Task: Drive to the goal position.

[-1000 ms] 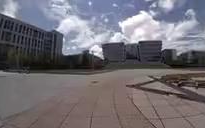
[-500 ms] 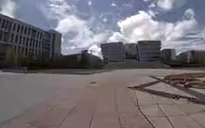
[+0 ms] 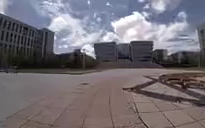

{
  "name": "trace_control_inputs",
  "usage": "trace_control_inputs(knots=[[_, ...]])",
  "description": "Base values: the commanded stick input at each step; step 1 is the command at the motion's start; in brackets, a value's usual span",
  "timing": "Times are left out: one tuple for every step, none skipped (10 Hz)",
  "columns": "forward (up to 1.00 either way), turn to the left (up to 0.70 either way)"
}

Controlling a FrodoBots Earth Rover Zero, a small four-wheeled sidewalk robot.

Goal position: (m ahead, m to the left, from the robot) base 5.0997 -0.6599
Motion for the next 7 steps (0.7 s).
trace_control_inputs(knots=[[0.7, -0.05], [0.7, 0.15], [0.7, 0.03], [0.7, 0.0], [0.7, 0.0], [0.7, 0.0], [0.7, 0.0]])
